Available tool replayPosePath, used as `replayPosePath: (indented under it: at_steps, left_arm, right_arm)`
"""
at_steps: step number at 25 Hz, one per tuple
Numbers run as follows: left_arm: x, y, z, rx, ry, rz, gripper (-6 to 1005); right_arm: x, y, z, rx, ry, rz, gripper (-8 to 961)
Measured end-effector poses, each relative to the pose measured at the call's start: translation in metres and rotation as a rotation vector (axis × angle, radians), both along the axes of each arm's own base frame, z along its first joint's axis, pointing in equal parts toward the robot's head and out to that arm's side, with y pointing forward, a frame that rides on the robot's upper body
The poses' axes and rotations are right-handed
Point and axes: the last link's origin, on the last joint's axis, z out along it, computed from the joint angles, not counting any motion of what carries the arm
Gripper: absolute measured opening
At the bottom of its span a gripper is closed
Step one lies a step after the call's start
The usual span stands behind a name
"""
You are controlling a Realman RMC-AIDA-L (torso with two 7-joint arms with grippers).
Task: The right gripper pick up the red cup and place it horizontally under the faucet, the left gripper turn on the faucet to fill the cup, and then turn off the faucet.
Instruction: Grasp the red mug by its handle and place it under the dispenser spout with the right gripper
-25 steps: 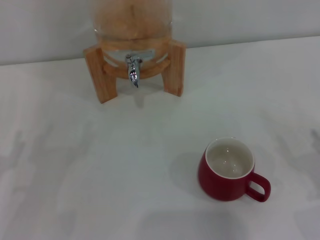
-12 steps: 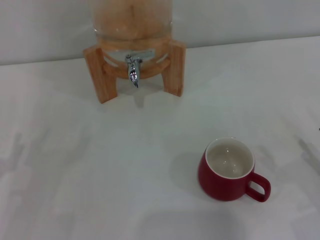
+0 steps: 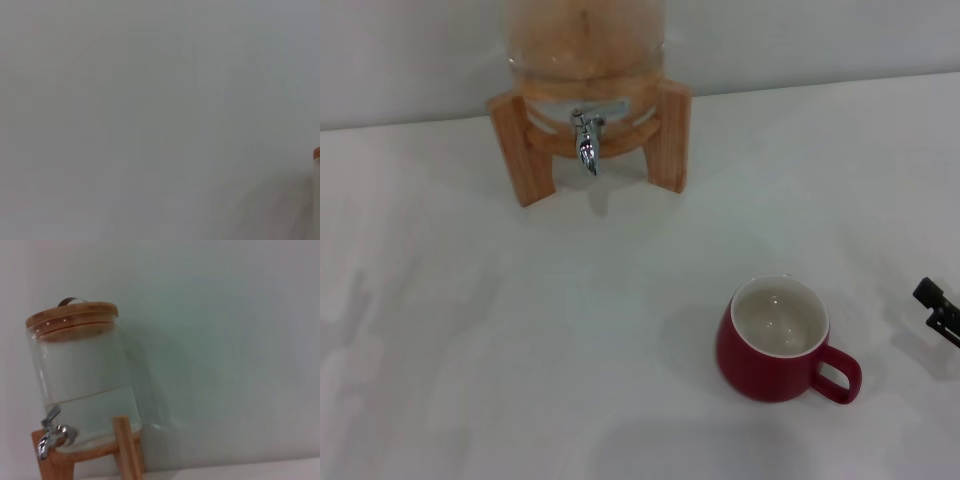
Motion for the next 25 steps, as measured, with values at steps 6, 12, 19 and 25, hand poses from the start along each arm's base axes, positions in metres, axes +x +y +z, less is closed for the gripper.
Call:
replayPosePath:
  at_steps: [6, 12, 19, 25]
  left_arm:
    - [0.000, -0.001, -0.001, -0.005, 0.002, -0.002, 861]
    - [0.001, -0.001, -0.002, -0.010, 0.002, -0.005, 861]
    - [0.001, -0.001, -0.002, -0.010, 0.002, -0.006, 861]
    - [0.002, 0.000, -0.002, -0.009, 0.001, -0.009, 861]
  right_arm:
    - [0.002, -0.013, -0.001, -0.020, -0.004, -0.004, 847]
    - [0.002, -0.025, -0.002, -0.048, -0.005, 0.007, 847]
    - [-0.003, -0.035, -0.009, -0.091, -0.013, 0.044, 847]
    - [-0.006, -0.038, -0.014, -0.128, -0.013, 0.066, 846]
